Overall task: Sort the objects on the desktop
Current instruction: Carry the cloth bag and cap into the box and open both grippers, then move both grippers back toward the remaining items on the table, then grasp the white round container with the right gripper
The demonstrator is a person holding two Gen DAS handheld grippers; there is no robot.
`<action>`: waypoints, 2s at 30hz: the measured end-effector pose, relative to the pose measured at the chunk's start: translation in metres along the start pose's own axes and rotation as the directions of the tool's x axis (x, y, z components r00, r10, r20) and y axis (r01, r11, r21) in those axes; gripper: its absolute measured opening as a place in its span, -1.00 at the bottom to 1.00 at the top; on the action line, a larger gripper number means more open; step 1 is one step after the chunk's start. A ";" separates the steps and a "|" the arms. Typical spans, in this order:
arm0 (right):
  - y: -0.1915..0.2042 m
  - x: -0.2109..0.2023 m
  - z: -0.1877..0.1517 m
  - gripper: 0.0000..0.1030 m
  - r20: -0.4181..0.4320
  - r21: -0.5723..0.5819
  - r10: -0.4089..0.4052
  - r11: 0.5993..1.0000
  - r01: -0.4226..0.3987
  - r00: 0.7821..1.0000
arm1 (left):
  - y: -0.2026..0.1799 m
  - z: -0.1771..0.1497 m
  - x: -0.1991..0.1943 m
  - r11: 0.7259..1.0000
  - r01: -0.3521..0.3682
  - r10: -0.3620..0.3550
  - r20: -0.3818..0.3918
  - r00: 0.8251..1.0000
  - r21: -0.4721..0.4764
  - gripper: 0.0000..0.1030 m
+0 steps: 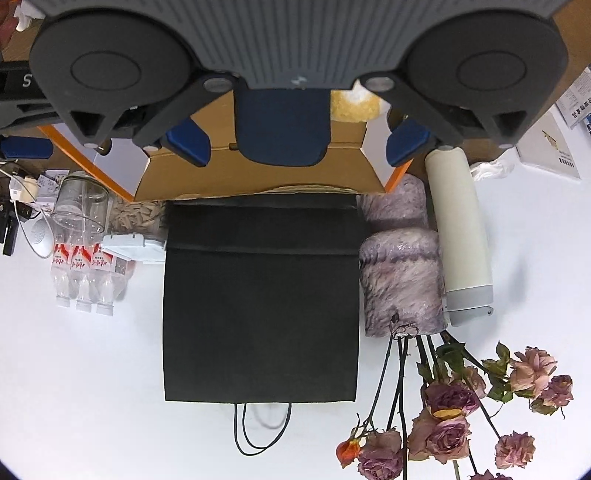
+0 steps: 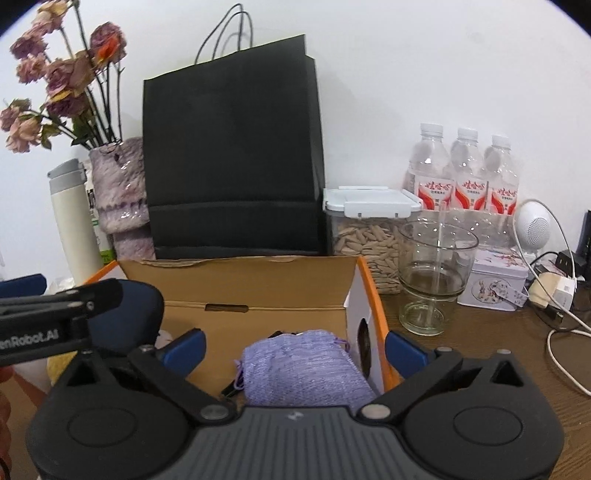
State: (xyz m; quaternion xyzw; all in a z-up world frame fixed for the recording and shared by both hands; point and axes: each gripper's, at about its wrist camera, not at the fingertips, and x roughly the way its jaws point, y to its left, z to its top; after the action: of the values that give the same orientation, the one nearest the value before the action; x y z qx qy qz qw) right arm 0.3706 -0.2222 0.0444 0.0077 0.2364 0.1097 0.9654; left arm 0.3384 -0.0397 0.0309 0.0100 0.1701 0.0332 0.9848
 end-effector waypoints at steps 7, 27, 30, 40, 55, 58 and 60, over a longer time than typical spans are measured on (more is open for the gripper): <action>0.000 -0.003 -0.001 1.00 0.001 -0.002 -0.005 1.000 0.005 1.000 | -0.001 -0.002 -0.005 1.000 0.003 -0.003 0.006 1.000 -0.001 1.00; -0.023 -0.060 -0.023 1.00 0.006 -0.001 -0.049 0.999 0.049 0.999 | 0.003 -0.019 -0.070 0.999 0.036 -0.036 -0.006 0.999 -0.038 1.00; -0.027 -0.068 -0.031 1.00 -0.008 -0.007 -0.060 0.998 0.060 0.998 | 0.000 -0.023 -0.078 0.997 0.050 -0.051 -0.020 0.999 -0.053 1.00; -0.035 -0.086 -0.062 1.00 -0.083 -0.069 -0.079 0.995 0.073 0.993 | -0.024 -0.042 -0.096 0.996 0.081 -0.082 -0.054 0.995 -0.025 1.00; -0.022 -0.087 -0.080 0.63 -0.127 -0.142 -0.023 0.990 0.005 0.992 | -0.049 -0.074 -0.088 0.997 0.050 -0.044 -0.107 0.993 0.055 1.00; -0.021 -0.086 -0.081 0.54 -0.130 -0.148 -0.012 0.989 -0.007 0.991 | -0.049 -0.078 -0.084 0.997 0.047 -0.040 -0.121 0.992 0.061 1.00; -0.020 -0.086 -0.083 0.53 -0.128 -0.153 -0.013 0.988 -0.007 0.992 | -0.048 -0.080 -0.082 0.997 0.046 -0.038 -0.131 0.991 0.057 1.00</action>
State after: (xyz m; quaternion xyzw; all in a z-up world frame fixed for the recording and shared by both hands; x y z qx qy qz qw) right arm 0.2627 -0.2631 0.0084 -0.0739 0.2890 0.1262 0.9461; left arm 0.2376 -0.0925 -0.0184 0.0340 0.2348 0.0080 0.9714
